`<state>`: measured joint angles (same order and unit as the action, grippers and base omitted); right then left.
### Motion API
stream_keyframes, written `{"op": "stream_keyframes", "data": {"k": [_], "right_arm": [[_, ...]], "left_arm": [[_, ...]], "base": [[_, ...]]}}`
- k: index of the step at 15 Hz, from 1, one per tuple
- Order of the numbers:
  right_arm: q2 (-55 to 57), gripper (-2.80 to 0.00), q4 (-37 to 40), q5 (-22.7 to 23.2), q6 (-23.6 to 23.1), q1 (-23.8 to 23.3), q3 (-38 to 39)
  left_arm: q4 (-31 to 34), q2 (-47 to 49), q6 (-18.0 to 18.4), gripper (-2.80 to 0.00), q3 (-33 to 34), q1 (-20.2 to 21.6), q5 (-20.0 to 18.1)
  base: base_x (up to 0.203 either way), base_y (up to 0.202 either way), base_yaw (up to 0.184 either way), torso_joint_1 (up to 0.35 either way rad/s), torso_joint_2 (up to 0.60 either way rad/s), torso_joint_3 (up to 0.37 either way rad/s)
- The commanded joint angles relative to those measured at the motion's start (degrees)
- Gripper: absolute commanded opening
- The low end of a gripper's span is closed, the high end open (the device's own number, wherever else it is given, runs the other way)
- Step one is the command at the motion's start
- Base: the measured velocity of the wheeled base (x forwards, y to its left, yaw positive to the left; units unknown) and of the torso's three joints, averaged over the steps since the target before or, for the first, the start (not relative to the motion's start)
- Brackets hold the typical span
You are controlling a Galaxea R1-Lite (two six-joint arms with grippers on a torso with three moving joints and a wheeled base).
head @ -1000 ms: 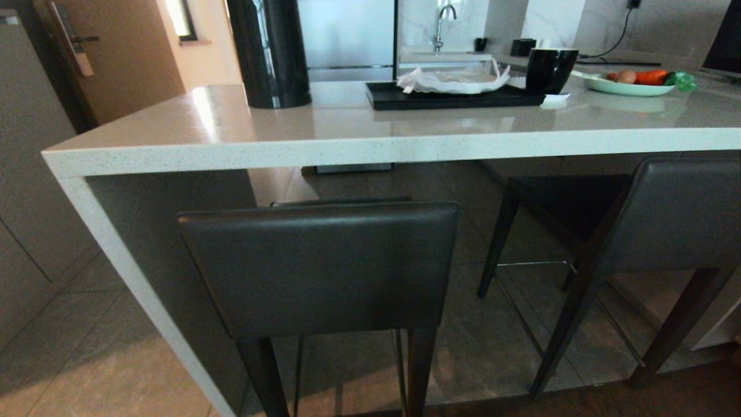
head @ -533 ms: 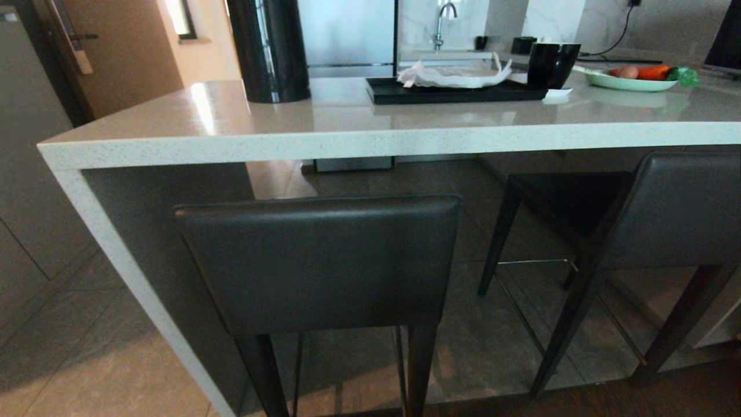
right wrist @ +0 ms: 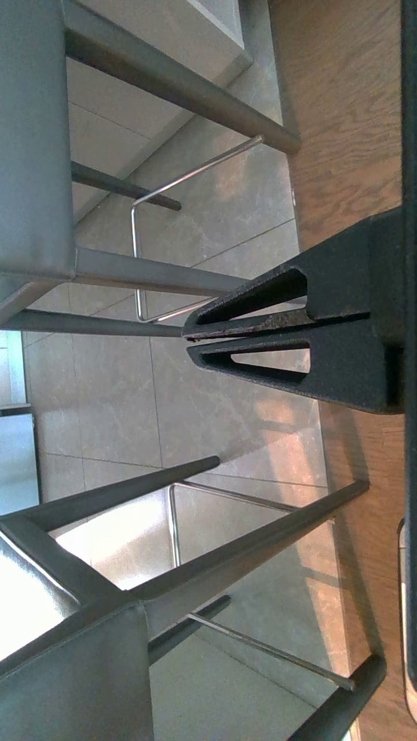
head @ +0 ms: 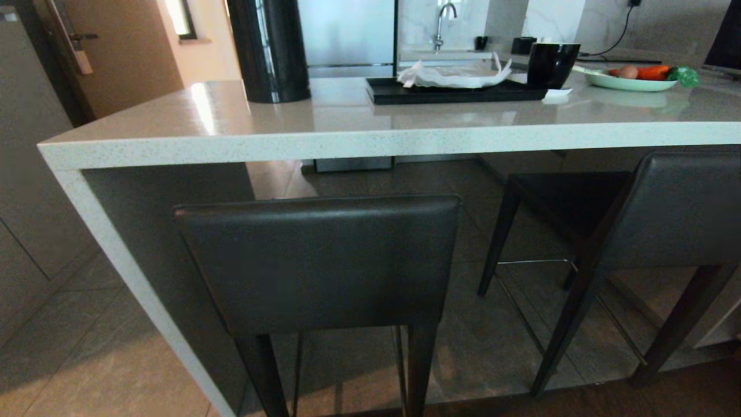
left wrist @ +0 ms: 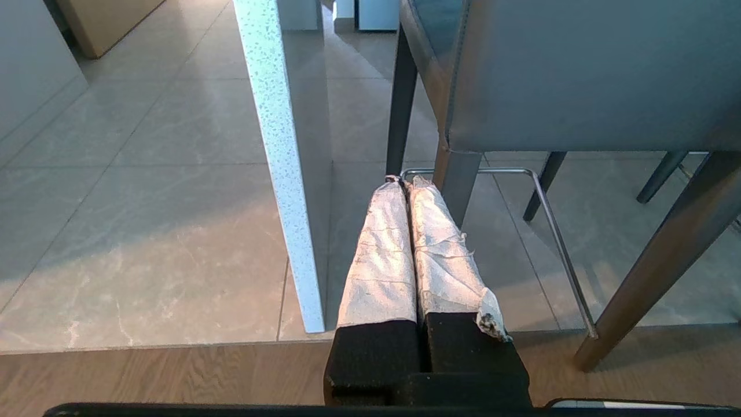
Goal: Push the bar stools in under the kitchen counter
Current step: Pull the gray chair out from under the dining table
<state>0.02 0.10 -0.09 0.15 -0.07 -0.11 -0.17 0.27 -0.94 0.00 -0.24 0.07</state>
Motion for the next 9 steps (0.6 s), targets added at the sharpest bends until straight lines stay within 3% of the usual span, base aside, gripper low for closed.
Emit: {"op": "stream_keyframes", "data": {"k": [1,9], "right_arm": [[0.1,-2.8,0.0,0.0,0.0,0.0,0.0],[0.0,-2.8,-0.3,0.0,-0.2,0.0,0.1]], "left_arm": [[0.0,0.1,0.0,-2.8,0.1,0.1,0.0],[0.0,0.1,0.1,-2.8,0.1,0.2,0.0]], "base": [[0.0,0.0,0.0,0.0,0.0,0.0],[0.0,0.0,0.0,0.0,0.0,0.0]]}}
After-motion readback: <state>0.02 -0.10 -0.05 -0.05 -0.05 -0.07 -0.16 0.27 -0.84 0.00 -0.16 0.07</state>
